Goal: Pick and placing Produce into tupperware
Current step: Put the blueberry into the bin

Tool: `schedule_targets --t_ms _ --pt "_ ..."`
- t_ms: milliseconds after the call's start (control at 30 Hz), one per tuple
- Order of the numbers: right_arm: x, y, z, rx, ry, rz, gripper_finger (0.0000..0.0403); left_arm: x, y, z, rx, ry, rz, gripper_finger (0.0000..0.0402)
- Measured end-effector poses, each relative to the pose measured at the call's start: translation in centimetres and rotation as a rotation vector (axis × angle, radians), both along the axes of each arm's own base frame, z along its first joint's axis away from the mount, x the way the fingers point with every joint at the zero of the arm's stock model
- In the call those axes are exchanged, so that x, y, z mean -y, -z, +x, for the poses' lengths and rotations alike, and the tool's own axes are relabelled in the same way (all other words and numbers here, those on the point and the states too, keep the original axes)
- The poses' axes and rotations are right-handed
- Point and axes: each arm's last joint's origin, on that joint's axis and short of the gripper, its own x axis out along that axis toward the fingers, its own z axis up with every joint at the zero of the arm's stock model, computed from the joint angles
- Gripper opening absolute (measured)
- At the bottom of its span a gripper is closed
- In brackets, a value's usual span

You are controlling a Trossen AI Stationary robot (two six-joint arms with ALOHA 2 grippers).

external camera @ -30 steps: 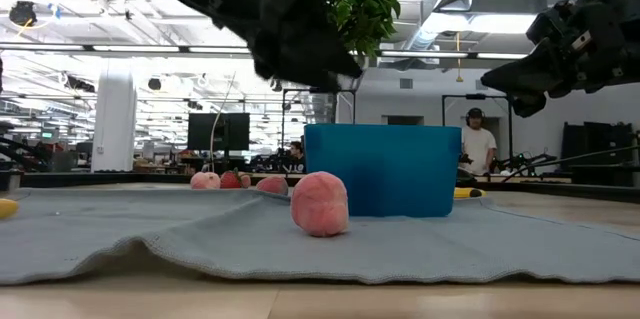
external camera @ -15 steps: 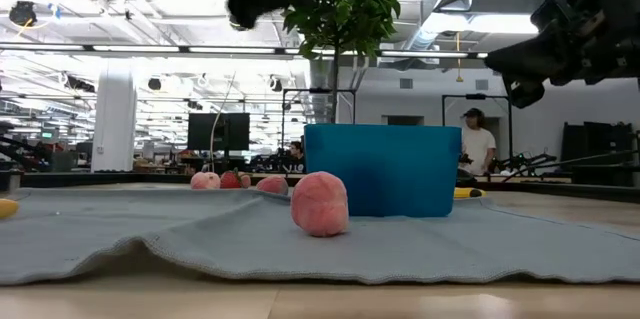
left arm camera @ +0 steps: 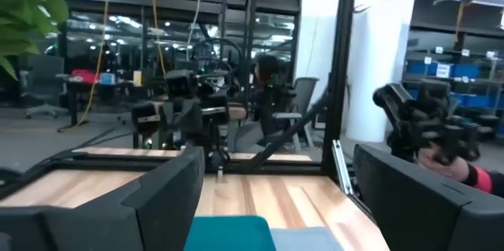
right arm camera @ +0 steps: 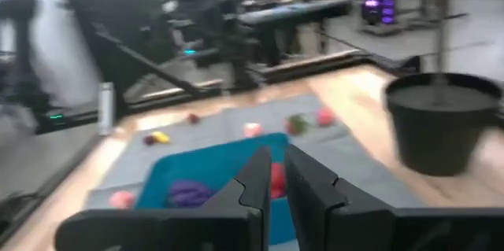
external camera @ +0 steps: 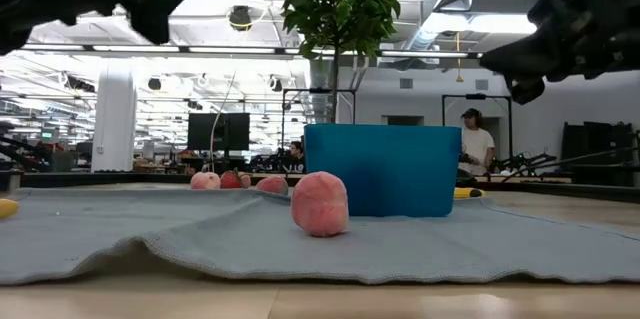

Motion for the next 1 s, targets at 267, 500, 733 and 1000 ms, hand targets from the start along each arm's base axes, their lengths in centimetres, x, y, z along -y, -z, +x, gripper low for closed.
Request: schedule_targets --t_ms 267,500,733,1000 --pt "0.7 -0.5 1.2 -0.234 0.140 0.031 0.0098 -0.1 1.0 -0.2 -0.073 -0.021 0.099 0.0316" --pt "0.8 -0.7 3.3 -0.379 0.077 -0.048 0.0118 -0.9 1.5 -1.2 -0.056 -0.057 0.084 0.0316" --pt "0.3 -2.6 5.6 -0.091 -0.030 -0.172 0.0119 -3.0 1.0 -1.3 -0.048 -0.079 0.076 0.0316" --pt "0.8 -1.7 7.1 -0.082 -0.029 -0.213 0.0119 -5.9 0.1 -2.4 -0.017 -0.070 0.037 0.0316"
